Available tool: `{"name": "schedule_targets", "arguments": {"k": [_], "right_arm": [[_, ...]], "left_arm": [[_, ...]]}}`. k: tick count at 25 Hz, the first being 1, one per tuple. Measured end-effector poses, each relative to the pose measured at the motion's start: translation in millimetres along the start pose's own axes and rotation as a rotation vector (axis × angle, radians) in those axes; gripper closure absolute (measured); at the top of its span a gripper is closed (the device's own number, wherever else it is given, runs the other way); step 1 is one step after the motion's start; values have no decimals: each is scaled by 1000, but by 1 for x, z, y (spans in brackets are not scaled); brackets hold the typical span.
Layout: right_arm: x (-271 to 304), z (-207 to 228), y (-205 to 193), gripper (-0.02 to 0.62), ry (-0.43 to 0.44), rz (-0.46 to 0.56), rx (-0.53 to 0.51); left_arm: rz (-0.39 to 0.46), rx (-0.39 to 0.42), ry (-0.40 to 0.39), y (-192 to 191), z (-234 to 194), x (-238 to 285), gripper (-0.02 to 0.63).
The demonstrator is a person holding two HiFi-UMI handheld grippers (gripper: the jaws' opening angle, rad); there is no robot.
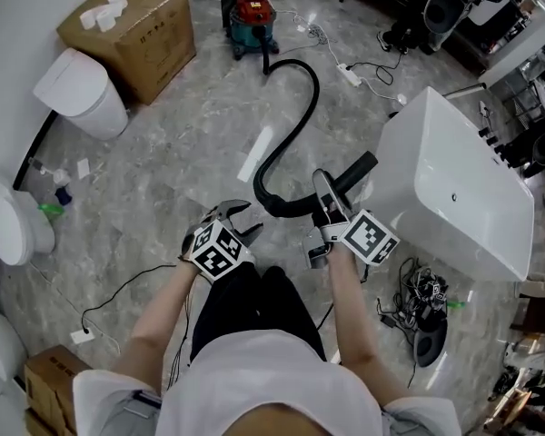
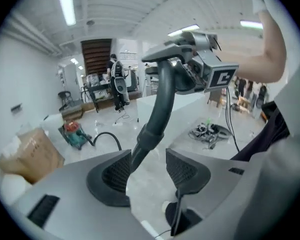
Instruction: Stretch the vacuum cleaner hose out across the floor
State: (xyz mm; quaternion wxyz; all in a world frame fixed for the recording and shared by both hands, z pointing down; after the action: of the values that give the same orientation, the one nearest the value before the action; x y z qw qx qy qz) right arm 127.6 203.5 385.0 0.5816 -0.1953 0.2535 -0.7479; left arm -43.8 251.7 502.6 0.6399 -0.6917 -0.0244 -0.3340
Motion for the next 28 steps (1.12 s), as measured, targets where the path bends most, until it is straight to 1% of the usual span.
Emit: {"name": "schedule_targets", "arguments": {"k": [3,6,8,9,11,13,16,19,21,25,28], "right_arm": [[-15,2,10,465,18,25,71],[-32,-11,11,465,94,25,56],[-52,-16,12,463,151,14,45],[-66,-14,14,463,162,11,53],[-97,-9,17,463,170,15,88],[-130,-8,17,463,171,14,116],[-177,-6,17,463,178,-5,123],[-220,-4,13,463,182,-30,137],[-240,-11,7,463,202,-49,136],[-265,-30,-3,463,264,-93,140],[-280,-39,-11,462,298,-105,168]], "left_arm": [[34,-218,30,-20,6,-18,406],[94,-434,51,-32,23,-27,406],[141,-540,84,-37,40,-33,405],[159,-569,108,-39,50,-36,406],[180,-584,150,-41,73,-44,405],[189,-580,184,-44,100,-54,406],[206,-558,217,-43,142,-66,407],[210,-524,206,-38,183,-75,405],[221,-504,196,-33,203,-83,406],[256,-461,200,-18,225,-95,407],[269,-436,196,-10,234,-102,407]]}}
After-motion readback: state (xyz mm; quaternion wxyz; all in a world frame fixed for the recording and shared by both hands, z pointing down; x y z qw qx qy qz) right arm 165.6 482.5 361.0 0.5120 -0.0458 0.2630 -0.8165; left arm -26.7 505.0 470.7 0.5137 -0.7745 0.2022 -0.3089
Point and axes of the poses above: the fingertips, and each gripper's own axes: x forward along the fingers, z to its right, y out of its top, the point moved 4 cm from there along -x, backward along the fingers, and after that the axes turned 13 degrees about z, right-handed, at the moved point
